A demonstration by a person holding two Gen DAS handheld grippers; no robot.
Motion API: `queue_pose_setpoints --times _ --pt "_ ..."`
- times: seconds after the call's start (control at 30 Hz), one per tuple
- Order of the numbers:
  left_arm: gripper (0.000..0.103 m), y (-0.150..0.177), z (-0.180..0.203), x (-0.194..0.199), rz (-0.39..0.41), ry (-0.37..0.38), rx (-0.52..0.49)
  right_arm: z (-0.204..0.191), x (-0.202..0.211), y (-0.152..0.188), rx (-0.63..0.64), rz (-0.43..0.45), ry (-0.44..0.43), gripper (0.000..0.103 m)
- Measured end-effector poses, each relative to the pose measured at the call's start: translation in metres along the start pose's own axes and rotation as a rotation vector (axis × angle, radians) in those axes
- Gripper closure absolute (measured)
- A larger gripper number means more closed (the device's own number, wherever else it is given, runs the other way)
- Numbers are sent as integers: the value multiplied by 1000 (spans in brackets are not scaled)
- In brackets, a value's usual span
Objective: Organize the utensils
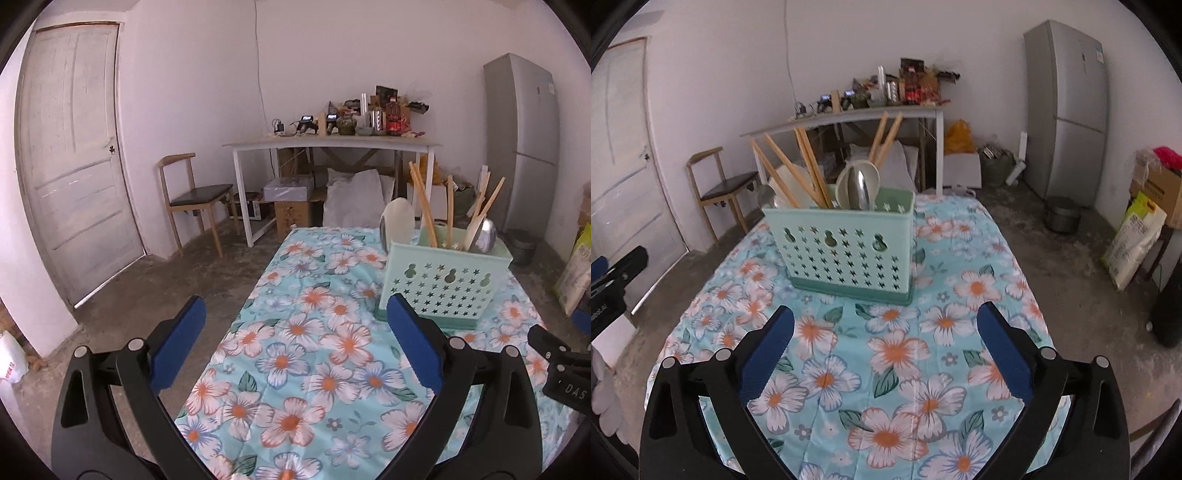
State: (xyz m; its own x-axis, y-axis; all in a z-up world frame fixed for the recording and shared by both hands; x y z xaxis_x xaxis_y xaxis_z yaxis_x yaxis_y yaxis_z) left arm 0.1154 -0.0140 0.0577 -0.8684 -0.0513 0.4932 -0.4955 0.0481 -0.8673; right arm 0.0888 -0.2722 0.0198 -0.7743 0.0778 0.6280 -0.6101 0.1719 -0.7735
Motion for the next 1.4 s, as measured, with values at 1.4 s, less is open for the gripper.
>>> queue_pose_setpoints --times 1.4 --pt "8 14 36 -35 -175 91 35 31 -6 -4 -55 -17 105 7"
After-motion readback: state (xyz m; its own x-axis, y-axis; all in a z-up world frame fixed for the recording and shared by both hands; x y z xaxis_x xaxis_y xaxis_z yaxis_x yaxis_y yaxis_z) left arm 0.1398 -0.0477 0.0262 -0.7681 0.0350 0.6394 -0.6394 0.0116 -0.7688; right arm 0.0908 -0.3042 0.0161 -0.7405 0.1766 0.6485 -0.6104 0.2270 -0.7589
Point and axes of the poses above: each gripper's, at about its wrist camera, not at the fingertips, and x roughly against the way its jaws point, z to its right, y to its underside, the point moved 7 cm from there along -x, roughly the way its jaws point, and after that the axes turned 3 degrees about -z, right-handed, at the moved point
